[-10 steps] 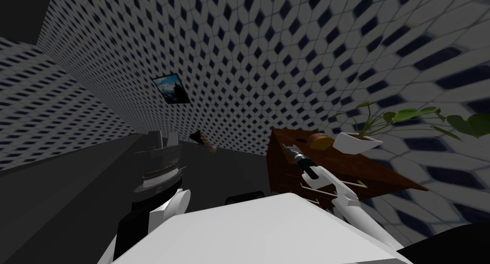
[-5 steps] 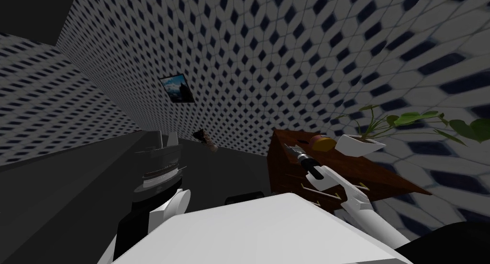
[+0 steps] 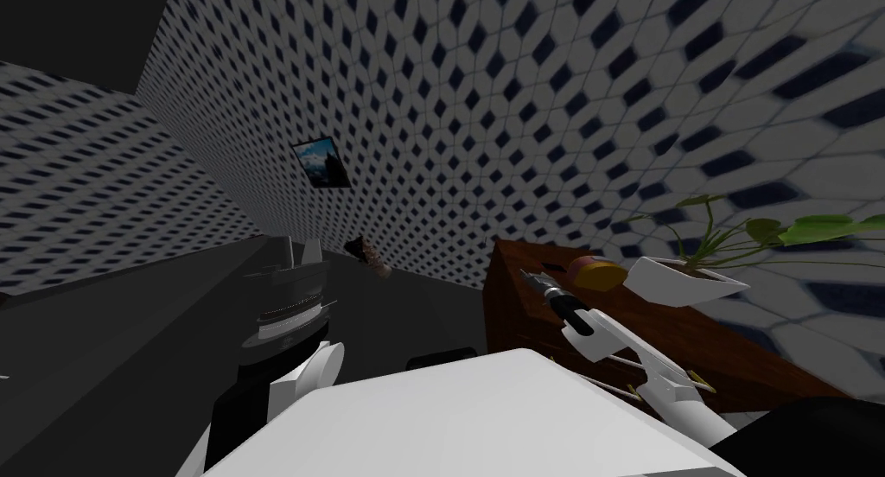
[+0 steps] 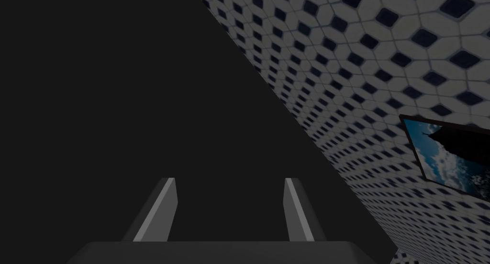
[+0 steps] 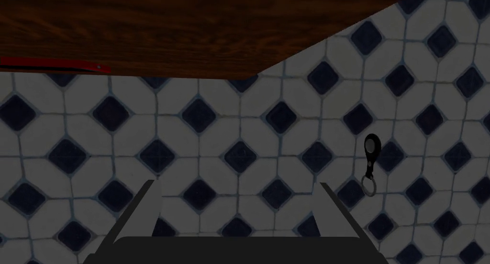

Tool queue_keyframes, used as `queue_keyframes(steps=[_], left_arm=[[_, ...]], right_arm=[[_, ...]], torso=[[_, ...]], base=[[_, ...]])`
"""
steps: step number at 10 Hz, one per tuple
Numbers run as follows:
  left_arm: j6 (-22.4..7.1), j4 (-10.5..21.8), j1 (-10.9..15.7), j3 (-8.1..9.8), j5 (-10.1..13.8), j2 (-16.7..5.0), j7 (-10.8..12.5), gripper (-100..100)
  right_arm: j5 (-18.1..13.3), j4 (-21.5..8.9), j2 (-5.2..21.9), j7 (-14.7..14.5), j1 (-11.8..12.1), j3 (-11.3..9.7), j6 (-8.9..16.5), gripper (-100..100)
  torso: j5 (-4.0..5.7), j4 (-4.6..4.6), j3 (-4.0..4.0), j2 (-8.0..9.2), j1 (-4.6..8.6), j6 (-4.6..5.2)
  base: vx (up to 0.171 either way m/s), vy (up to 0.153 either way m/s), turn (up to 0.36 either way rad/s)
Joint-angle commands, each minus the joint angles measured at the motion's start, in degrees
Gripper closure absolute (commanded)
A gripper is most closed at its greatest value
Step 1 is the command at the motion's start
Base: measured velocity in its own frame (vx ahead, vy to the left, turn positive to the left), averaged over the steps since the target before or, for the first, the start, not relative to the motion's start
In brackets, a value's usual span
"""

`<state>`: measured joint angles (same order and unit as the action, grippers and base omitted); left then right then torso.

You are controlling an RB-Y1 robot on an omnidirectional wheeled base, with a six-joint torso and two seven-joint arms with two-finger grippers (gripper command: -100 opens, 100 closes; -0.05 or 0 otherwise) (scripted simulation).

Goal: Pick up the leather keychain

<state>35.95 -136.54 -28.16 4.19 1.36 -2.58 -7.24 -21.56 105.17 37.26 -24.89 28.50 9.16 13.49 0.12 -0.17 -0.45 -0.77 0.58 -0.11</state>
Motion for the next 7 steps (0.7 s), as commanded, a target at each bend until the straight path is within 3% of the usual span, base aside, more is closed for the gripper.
queue_keyframes(steps=[1,2,3,4,7], left_arm=[[0.00,0.00,0.00,0.00,0.00,0.00,0.00,0],[0.00,0.00,0.01,-0.01,0.00,0.01,0.00,0],[0.00,0.00,0.01,-0.01,0.00,0.01,0.00,0],[0.00,0.00,0.02,-0.01,0.00,0.01,0.00,0],[0.00,0.00,0.02,-0.02,0.00,0.01,0.00,0]], right_arm=[[0.00,0.00,0.00,0.00,0.00,0.00,0.00,-100],[0.01,0.00,0.04,0.09,0.07,-0.01,0.16,0],[0.01,0.00,0.04,0.08,0.05,-0.01,0.14,-100],[0.01,0.00,0.04,0.08,0.05,-0.01,0.14,100],[0.01,0.00,0.05,0.08,0.05,-0.01,0.14,100]], torso=[[0.00,0.00,0.00,0.00,0.00,0.00],[-0.04,0.05,0.14,0.26,-0.27,0.00],[-0.10,0.10,0.28,0.49,-0.48,0.01],[-0.12,0.13,0.34,0.59,-0.56,0.01],[-0.14,0.15,0.38,0.67,-0.60,0.01]], base=[[0.075,-0.067,0.018],[0.014,-0.014,0.002],[0.007,-0.006,0.001],[0.000,0.000,0.000],[0.000,0.000,0.000]])
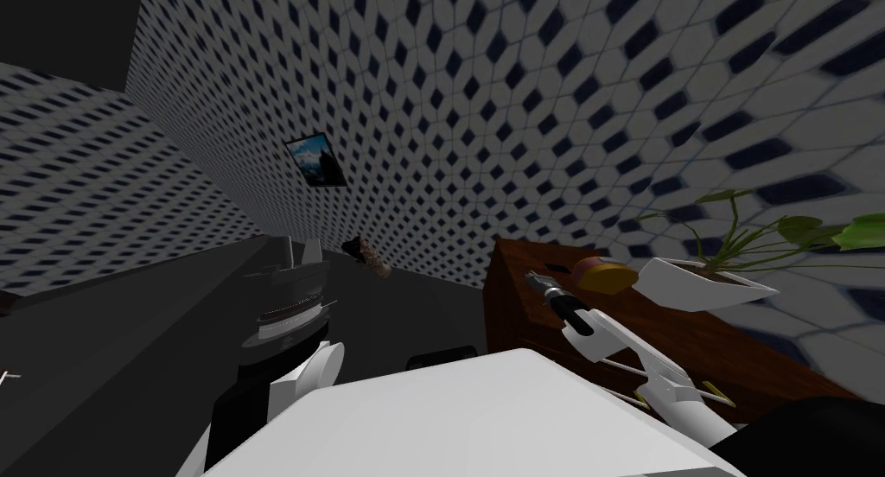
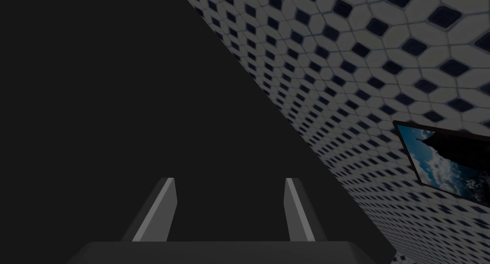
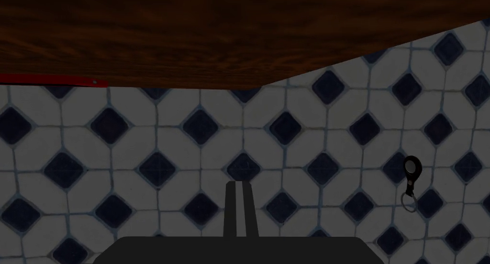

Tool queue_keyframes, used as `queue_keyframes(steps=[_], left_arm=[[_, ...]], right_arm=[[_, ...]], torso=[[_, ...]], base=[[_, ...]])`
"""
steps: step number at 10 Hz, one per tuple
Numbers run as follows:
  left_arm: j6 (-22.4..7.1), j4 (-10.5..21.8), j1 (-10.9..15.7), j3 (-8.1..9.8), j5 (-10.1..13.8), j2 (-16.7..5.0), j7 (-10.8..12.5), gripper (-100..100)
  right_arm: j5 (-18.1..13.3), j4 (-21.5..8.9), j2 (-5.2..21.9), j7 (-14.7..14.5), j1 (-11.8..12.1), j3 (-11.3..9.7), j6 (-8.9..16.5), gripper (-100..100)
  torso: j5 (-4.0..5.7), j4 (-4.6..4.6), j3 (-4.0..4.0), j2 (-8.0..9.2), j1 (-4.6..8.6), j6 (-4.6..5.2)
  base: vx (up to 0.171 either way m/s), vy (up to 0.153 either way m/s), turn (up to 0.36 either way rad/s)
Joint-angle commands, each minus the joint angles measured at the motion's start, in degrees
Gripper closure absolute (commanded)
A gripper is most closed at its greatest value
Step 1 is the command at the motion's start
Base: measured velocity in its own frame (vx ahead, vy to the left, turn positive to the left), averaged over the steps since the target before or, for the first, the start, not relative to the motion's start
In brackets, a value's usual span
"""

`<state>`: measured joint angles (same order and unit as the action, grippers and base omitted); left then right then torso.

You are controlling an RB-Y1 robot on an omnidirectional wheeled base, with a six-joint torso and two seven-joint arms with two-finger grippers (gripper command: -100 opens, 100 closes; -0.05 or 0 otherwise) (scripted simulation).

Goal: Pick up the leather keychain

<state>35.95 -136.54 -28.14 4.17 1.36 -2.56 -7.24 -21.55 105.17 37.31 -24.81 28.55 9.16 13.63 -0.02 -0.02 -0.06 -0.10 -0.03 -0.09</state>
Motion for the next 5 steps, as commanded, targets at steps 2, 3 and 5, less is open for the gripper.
queue_keyframes(steps=[2,3,5], left_arm=[[0.00,0.00,0.00,0.00,0.00,0.00,0.00,0],[0.00,0.00,0.00,0.00,0.00,0.00,0.00,0],[0.00,-0.01,-0.01,-0.01,0.00,0.01,0.00,0]], right_arm=[[0.00,0.00,0.00,0.00,0.00,0.00,0.00,0],[0.31,1.20,0.75,0.08,0.32,0.62,1.01,-100],[0.68,2.37,1.52,0.18,0.62,1.27,2.07,-100]], torso=[[0.00,0.00,0.00,0.00,0.00,0.00],[0.00,0.00,0.00,0.00,0.00,0.00],[-0.10,-0.11,-0.30,-0.53,-0.43,-0.02]], base=[[0.000,0.000,0.000],[0.100,0.091,0.051],[0.180,0.129,0.041]])
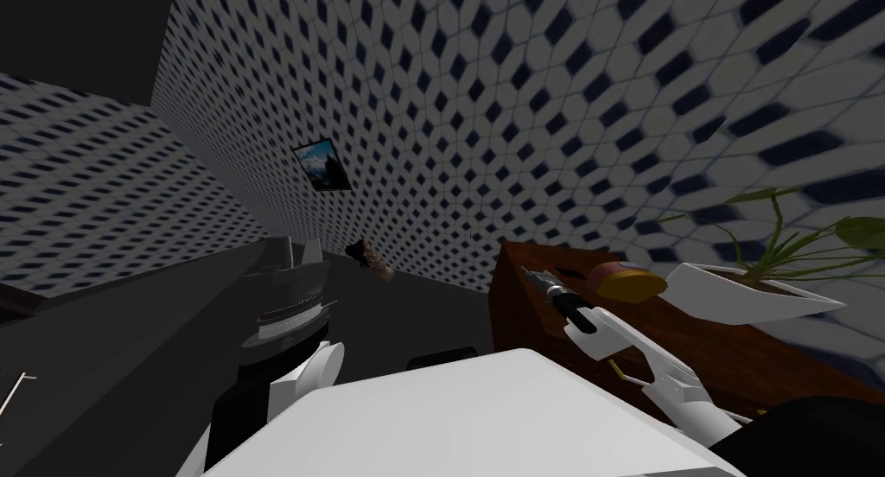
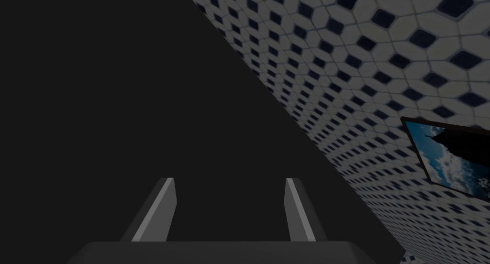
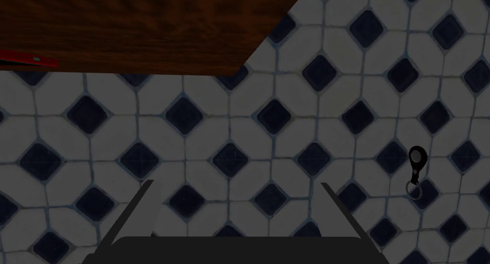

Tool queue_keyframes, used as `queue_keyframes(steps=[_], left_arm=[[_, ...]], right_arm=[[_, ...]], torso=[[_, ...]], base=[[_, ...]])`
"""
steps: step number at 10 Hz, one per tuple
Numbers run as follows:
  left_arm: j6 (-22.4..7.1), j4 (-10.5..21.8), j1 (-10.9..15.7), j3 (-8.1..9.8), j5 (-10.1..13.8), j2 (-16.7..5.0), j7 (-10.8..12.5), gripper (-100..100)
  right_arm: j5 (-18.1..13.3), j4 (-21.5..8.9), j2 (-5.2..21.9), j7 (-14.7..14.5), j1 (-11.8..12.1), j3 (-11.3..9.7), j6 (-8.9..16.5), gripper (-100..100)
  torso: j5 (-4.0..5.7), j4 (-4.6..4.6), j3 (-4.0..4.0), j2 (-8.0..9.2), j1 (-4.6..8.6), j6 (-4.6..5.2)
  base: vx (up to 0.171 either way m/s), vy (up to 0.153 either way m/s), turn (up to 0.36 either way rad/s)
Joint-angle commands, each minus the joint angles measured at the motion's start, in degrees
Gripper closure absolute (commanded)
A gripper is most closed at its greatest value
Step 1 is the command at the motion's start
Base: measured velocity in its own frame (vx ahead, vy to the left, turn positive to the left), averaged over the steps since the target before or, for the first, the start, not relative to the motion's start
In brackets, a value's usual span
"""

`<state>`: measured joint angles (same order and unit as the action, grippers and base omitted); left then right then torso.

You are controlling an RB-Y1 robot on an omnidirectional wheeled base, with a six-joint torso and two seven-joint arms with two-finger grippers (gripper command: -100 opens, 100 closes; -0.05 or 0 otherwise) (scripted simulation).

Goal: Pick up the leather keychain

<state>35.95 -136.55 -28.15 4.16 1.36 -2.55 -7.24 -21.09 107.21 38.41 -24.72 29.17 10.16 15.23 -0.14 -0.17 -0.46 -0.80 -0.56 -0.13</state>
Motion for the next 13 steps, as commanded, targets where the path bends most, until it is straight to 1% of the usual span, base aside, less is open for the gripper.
queue_keyframes(steps=[1,5,11,13], left_arm=[[0.00,0.00,0.00,0.00,0.00,0.00,0.00,0],[0.00,0.00,0.00,0.00,0.00,0.00,0.00,0],[0.00,0.00,0.00,0.00,0.00,0.00,0.00,0],[0.00,0.00,0.00,0.00,0.00,0.00,0.00,0]], right_arm=[[0.40,0.80,0.76,0.16,0.12,0.57,0.97,-100],[1.24,3.05,2.31,0.45,0.71,1.96,3.24,-100],[2.56,6.65,4.79,0.93,1.64,4.15,6.83,-100],[3.11,7.71,5.61,1.16,1.91,4.95,8.13,-100]], torso=[[0.00,0.00,0.00,0.00,0.00,0.00],[0.01,0.00,0.02,0.05,0.11,0.01],[-0.02,0.00,0.02,0.07,-0.04,0.02],[-0.02,-0.03,-0.06,-0.09,0.00,0.01]], base=[[0.179,0.165,0.040],[0.161,0.119,0.039],[0.173,0.142,0.041],[0.211,0.122,0.045]])
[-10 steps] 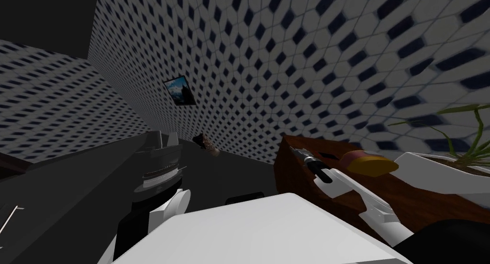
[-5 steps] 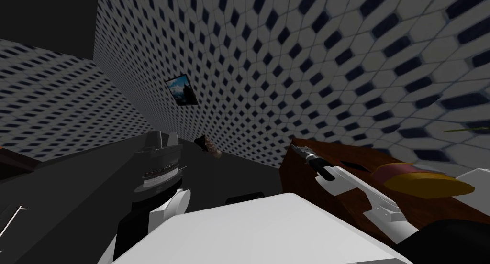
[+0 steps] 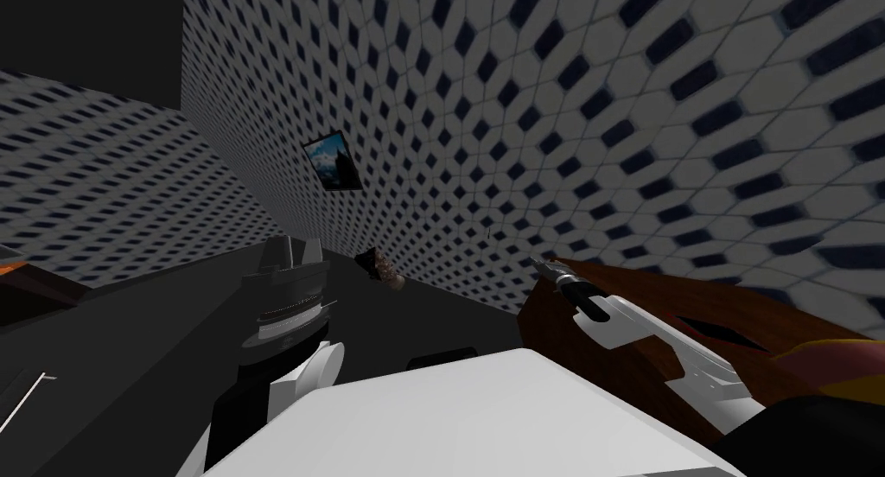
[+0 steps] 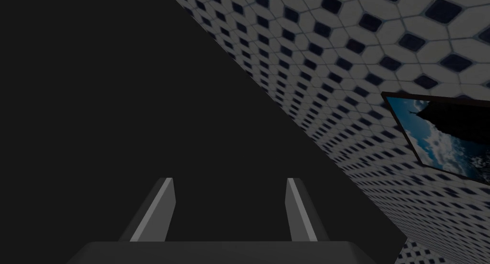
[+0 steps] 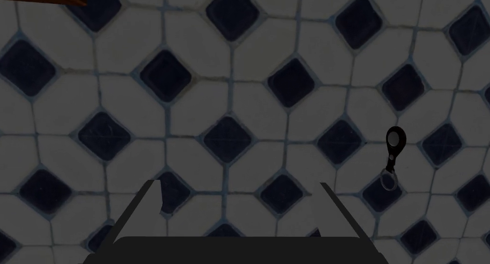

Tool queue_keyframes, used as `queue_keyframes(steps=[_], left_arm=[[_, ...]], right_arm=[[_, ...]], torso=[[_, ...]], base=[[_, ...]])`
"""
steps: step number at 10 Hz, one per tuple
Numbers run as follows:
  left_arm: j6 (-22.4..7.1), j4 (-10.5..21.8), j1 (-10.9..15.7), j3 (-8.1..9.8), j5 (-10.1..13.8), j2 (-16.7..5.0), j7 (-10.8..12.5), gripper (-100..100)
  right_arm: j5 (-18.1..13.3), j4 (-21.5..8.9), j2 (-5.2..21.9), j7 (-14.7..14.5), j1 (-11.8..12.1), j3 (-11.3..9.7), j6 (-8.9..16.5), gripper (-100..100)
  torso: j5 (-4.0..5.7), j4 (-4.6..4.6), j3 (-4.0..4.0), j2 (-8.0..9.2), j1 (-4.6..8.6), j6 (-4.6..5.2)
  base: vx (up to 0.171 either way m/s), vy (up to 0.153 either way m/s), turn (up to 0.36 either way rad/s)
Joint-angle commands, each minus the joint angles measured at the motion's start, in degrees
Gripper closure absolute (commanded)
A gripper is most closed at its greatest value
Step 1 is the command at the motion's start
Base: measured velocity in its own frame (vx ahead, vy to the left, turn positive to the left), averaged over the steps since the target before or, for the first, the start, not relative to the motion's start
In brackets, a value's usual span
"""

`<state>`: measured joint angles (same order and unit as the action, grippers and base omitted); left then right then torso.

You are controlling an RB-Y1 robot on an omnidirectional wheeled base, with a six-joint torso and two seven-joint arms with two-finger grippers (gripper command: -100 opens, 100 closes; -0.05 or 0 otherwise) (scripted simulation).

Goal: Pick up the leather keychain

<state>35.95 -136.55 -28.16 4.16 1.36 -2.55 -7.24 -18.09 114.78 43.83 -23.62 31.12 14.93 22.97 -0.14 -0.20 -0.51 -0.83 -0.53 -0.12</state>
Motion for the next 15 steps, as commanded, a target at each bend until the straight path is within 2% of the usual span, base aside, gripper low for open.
queue_keyframes(steps=[1,2,3,4,8,9,10,13,15], left_arm=[[0.00,0.00,0.00,0.00,0.00,0.00,0.00,0],[0.00,0.00,0.01,0.00,0.00,0.00,0.00,0],[0.00,0.01,0.02,0.01,0.00,-0.01,0.00,0],[-0.01,0.01,0.02,0.01,0.00,-0.01,0.00,0],[-0.01,0.01,0.02,0.01,0.00,-0.01,0.00,0],[-0.01,0.01,0.02,0.01,0.00,-0.01,0.00,0],[-0.01,0.01,0.02,0.01,0.00,-0.01,0.00,0],[0.00,0.00,0.00,0.00,0.00,0.00,0.00,0],[0.00,0.00,0.00,0.00,0.00,0.00,0.00,0]], right_arm=[[0.00,0.00,0.00,0.00,0.00,0.00,0.00,-100],[0.04,0.09,0.05,0.03,0.00,0.04,0.16,0],[0.04,0.08,0.04,0.03,-0.01,0.04,0.14,-100],[0.04,0.08,0.04,0.03,-0.01,0.03,0.14,100],[0.04,0.09,0.04,0.03,-0.02,0.03,0.14,100],[0.04,0.09,0.04,0.03,-0.02,0.03,0.14,0],[0.64,1.34,0.72,0.04,0.39,0.41,1.51,-100],[1.78,3.77,1.99,0.06,1.16,1.14,4.11,-100],[2.53,5.21,2.78,0.09,1.61,1.57,5.74,-100]], torso=[[0.00,0.00,0.00,0.00,0.00,0.00],[0.04,0.07,0.19,0.35,0.22,0.02],[0.09,0.13,0.35,0.61,0.39,0.03],[0.11,0.16,0.42,0.72,0.45,0.04],[0.12,0.19,0.47,0.81,0.49,0.04],[0.12,0.19,0.48,0.81,0.49,0.04],[0.12,0.19,0.48,0.81,0.49,0.04],[0.01,0.03,0.08,0.12,0.00,0.01],[0.03,0.00,0.00,0.01,0.13,0.01]], base=[[0.076,0.054,0.003],[0.016,0.010,0.000],[0.008,0.005,0.001],[0.000,0.000,0.000],[0.000,0.000,0.000],[0.000,0.000,0.000],[0.123,0.061,0.030],[0.191,0.112,0.029],[0.205,0.097,0.030]])
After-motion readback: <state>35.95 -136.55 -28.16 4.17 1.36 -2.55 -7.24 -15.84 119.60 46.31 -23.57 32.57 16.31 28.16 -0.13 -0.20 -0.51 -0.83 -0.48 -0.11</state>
